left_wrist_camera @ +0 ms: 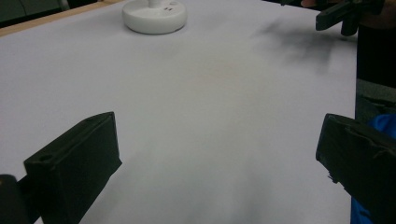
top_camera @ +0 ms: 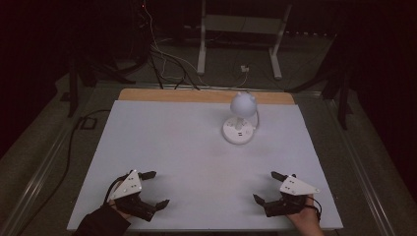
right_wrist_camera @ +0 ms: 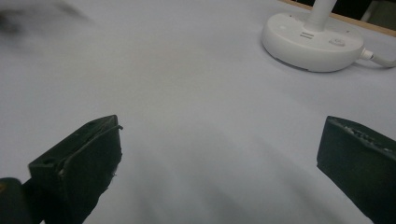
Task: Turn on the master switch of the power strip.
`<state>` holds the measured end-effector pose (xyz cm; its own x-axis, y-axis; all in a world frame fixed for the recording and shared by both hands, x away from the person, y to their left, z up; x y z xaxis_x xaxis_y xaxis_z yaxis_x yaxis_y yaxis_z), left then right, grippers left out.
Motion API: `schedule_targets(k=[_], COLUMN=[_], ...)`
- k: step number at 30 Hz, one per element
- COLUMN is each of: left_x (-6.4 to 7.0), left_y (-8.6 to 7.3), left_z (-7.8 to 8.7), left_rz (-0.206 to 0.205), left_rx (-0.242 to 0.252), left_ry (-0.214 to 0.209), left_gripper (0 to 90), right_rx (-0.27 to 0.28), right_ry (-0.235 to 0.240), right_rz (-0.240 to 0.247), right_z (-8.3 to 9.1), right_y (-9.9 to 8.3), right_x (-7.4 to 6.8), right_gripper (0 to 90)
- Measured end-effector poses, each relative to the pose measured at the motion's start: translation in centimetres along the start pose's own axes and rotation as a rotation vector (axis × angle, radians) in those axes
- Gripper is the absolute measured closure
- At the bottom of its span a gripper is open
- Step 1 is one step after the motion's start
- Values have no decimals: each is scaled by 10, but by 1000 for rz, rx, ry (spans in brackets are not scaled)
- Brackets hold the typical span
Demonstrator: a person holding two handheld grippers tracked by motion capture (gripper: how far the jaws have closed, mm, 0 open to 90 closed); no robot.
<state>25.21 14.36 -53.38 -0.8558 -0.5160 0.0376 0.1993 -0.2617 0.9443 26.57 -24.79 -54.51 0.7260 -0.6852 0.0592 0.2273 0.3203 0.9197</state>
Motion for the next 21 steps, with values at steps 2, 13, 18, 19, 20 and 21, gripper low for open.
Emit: schedule_targets(k=[2, 13, 18, 19, 20, 21], left_x=[0, 0, 0, 0, 0, 0], left_y=[0, 2, 2, 2, 2, 2], left_z=[0, 1, 1, 1, 1, 1], left_rz=[-1, 8, 9, 9, 10, 10], left_rx=[2, 11, 12, 14, 15, 17], left_ry=[1, 1, 4, 4, 4, 3], left_gripper=[1, 1, 1, 1, 1, 1], right_rx=[-2, 4, -31, -38, -38, -39], right_ry=[-5, -25, -12, -2, -2, 3], right_rz=[1, -20, -27, -29, -29, -43], right_z=[1, 4, 2, 1, 1, 1], right_y=[1, 5, 3, 3, 3, 4], right_x=[1, 0, -4, -6, -6, -6], right_gripper=[0, 0, 0, 0, 0, 0])
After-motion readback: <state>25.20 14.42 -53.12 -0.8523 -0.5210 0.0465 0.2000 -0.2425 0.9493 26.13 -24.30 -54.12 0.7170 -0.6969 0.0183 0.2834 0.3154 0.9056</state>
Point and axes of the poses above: each handheld gripper's, and its own axes: z roughly backward along the jaws, y roughly out of its top, x roughly to its right, the point moved 6 cm from there along -z, roughly forward along the jaws, and after that the axes turned 6 degrees about x, right-handed, at the moved point
